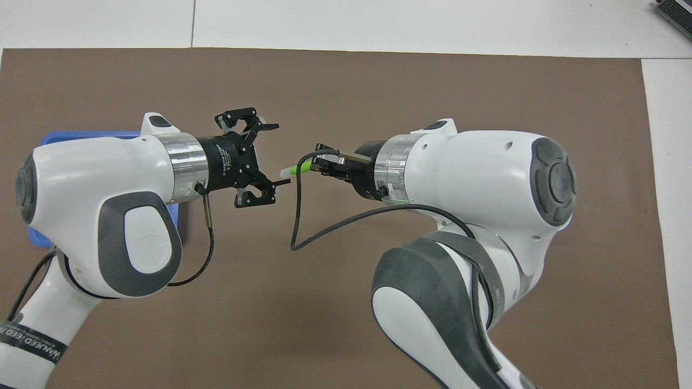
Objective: Right arm passes pens to left for tray arrangement
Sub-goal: 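Bring the green pen into the open left gripper with the right gripper, then close the left gripper on the green pen and open the right gripper, then lower the green pen into the blue tray with the left gripper, then open the left gripper and raise it away from the tray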
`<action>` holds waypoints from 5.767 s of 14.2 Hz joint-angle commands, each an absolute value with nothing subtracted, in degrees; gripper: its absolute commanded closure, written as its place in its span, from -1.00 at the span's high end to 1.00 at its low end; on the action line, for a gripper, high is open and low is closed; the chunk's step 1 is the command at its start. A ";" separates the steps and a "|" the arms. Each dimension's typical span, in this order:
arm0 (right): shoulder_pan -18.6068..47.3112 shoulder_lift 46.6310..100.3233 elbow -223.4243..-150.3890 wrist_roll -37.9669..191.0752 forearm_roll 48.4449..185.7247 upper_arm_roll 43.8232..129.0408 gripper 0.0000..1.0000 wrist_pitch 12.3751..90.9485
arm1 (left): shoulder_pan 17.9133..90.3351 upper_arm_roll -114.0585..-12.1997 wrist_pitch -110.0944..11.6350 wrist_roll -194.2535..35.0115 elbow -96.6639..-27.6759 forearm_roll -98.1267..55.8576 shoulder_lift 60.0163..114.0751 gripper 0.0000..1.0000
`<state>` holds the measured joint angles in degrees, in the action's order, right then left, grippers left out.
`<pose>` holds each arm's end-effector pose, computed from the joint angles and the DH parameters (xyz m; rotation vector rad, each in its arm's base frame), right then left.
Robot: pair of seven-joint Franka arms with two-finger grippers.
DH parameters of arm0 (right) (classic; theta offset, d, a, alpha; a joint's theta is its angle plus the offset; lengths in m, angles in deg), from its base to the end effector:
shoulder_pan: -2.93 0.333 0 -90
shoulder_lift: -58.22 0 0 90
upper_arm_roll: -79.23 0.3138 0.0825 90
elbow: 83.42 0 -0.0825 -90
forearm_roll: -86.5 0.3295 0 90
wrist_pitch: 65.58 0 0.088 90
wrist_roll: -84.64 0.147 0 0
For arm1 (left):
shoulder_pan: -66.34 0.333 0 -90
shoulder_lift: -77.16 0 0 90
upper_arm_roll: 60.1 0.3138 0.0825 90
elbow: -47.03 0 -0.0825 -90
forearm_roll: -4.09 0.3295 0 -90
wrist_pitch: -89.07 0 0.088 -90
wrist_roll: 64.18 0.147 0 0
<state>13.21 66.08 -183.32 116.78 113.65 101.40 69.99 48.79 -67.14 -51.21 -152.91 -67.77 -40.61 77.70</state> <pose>0.5111 0.3320 0.5327 -2.4685 0.3354 -0.2087 0.5049 -0.2511 0.4903 1.6755 1.7689 -0.3703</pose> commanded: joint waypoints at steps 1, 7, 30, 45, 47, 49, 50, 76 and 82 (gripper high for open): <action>12.51 65.69 -183.53 115.40 113.92 101.82 -1.00 69.42 | 47.80 -67.13 -53.31 -152.24 -70.65 -41.08 75.84 0.94; 12.33 65.78 -182.91 115.40 113.92 101.82 -1.00 69.42 | 45.51 -67.22 -56.48 -155.75 -71.27 -41.17 75.93 0.76; 11.98 65.34 -182.65 115.49 113.83 101.29 1.00 69.24 | 45.51 -67.22 -55.51 -156.46 -70.48 -41.00 76.11 -1.00; -11.39 54.89 -181.15 81.92 89.40 101.29 1.00 26.72 | 59.65 -66.69 -27.59 -102.09 -70.57 -22.49 73.38 -1.00; -12.19 54.27 -181.07 81.92 88.96 101.20 1.00 25.21 | 61.85 -66.61 -23.02 -93.14 -70.22 -15.36 72.94 -1.00; -11.40 54.00 -180.89 81.83 87.91 99.72 1.00 24.77 | 63.96 -66.61 -19.93 -85.40 -69.69 -9.13 72.94 -1.00; -11.05 54.00 -180.28 81.74 87.47 99.45 1.00 24.16 | 64.40 -66.61 -19.05 -82.31 -69.52 -5.09 72.94 -1.00; 4.16 56.55 -178.43 82.44 85.97 81.34 1.00 28.02 | 83.83 -66.43 -48.48 -57.41 -71.36 13.23 93.06 -1.00; 4.33 58.13 -171.78 82.44 86.23 81.61 1.00 19.79 | 84.62 -66.43 -50.42 -57.15 -72.68 13.23 94.91 -1.00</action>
